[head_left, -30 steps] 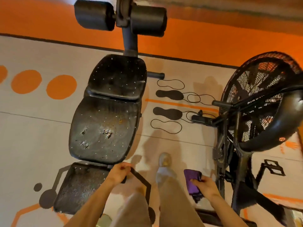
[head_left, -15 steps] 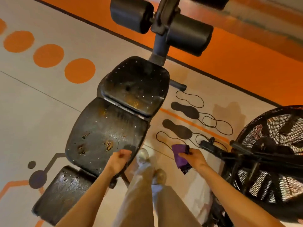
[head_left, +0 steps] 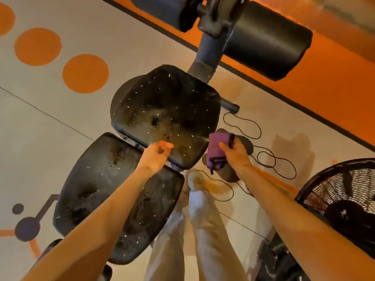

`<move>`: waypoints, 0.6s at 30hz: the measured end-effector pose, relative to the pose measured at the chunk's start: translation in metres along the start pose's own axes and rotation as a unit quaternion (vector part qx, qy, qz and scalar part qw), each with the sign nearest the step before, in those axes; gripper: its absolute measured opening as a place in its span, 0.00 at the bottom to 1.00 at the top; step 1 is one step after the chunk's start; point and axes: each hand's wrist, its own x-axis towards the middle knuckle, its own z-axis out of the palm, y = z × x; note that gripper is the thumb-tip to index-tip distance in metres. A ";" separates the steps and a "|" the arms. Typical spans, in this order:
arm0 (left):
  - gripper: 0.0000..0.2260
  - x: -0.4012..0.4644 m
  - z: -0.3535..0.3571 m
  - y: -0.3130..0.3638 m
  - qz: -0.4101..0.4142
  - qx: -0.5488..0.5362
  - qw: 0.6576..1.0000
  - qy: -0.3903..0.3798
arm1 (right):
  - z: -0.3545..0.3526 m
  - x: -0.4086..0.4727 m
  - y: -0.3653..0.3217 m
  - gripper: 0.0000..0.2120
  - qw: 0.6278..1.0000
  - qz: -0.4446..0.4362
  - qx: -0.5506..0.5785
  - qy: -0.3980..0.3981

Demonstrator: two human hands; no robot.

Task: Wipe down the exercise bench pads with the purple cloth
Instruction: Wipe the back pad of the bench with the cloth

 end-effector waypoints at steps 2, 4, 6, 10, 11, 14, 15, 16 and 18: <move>0.11 0.024 0.002 0.012 0.011 0.007 1.000 0.013 | 0.006 0.033 -0.009 0.21 1.000 -0.011 0.010 0.003; 0.11 0.048 0.006 0.022 0.020 0.013 0.999 0.028 | 0.013 0.064 -0.017 0.21 0.999 -0.010 0.032 -0.009; 0.11 0.071 0.011 0.030 0.024 0.014 0.999 0.037 | 0.020 0.096 -0.024 0.21 0.998 -0.009 0.054 -0.013; 0.10 0.113 0.023 0.037 0.061 0.017 0.997 0.049 | 0.038 0.151 -0.034 0.23 0.997 -0.033 0.076 -0.011; 0.10 0.121 0.025 0.038 0.072 0.016 0.996 0.055 | 0.043 0.163 -0.036 0.23 0.996 -0.044 0.080 -0.010; 0.11 0.153 0.034 0.039 0.114 0.057 0.988 0.091 | 0.055 0.203 -0.040 0.24 0.994 -0.082 0.071 0.009; 0.11 0.166 0.036 0.038 0.133 0.072 0.983 0.107 | 0.058 0.215 -0.040 0.24 0.993 -0.104 0.054 0.018; 0.12 0.177 0.037 0.038 0.154 0.091 0.976 0.122 | 0.062 0.224 -0.038 0.24 0.991 -0.130 0.026 0.031; 0.14 0.197 0.039 0.037 0.190 0.143 0.960 0.150 | 0.065 0.236 -0.032 0.25 0.971 -0.210 -0.067 0.092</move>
